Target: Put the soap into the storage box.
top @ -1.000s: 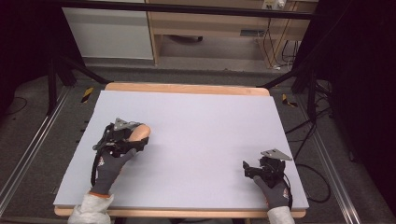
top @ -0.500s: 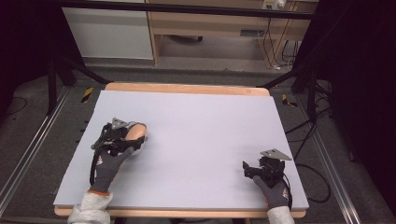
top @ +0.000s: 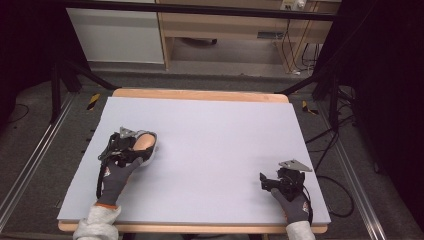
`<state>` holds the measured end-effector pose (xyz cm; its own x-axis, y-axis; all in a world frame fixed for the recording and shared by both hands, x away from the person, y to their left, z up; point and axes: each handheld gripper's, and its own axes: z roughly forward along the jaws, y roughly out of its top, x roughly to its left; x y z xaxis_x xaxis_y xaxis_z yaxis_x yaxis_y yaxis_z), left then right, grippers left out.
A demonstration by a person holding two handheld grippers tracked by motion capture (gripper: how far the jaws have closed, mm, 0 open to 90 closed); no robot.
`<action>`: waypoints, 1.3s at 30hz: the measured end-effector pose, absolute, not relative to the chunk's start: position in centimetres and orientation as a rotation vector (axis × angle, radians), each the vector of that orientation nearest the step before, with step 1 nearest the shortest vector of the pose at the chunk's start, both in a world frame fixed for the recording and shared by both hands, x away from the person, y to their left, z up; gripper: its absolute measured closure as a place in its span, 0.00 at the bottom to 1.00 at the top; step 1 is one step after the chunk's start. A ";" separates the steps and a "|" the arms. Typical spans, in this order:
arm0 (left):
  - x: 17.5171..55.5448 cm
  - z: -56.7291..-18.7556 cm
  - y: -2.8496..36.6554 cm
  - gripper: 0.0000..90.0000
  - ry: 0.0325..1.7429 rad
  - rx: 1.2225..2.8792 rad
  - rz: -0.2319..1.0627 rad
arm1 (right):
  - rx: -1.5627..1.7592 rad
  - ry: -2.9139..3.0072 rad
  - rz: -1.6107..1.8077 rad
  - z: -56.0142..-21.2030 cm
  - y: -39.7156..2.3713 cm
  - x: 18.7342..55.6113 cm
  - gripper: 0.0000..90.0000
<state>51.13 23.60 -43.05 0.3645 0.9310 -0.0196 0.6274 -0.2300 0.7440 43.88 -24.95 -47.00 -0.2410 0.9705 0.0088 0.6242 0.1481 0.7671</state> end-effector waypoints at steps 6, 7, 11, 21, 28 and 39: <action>51.2 -43.2 23.6 0.35 1.350 1.952 0.578 | 1.516 1.934 0.911 -47.0 -25.0 43.9 0.07; 51.2 -43.2 23.6 0.35 1.351 1.951 0.578 | 1.520 1.933 0.911 -47.0 -24.9 43.9 0.07; 51.1 -43.2 23.5 0.35 1.352 1.951 0.578 | 1.516 1.934 0.910 -47.0 -25.0 43.9 0.07; 51.1 -43.3 23.5 0.34 1.356 1.947 0.584 | 1.513 1.933 0.910 -47.0 -25.0 43.8 0.06; 51.1 -43.3 23.3 0.31 1.347 1.949 0.583 | 1.520 1.929 0.915 -46.9 -24.9 43.8 0.06; 50.7 -42.9 22.6 0.32 1.303 1.962 0.579 | 1.521 1.927 0.915 -46.9 -24.9 43.8 0.06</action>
<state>50.71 22.60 -42.87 0.3938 0.9191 -0.0135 0.6057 -0.2484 0.7559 43.79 -24.89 -46.89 -0.2376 0.9713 0.0119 0.6232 0.1430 0.7689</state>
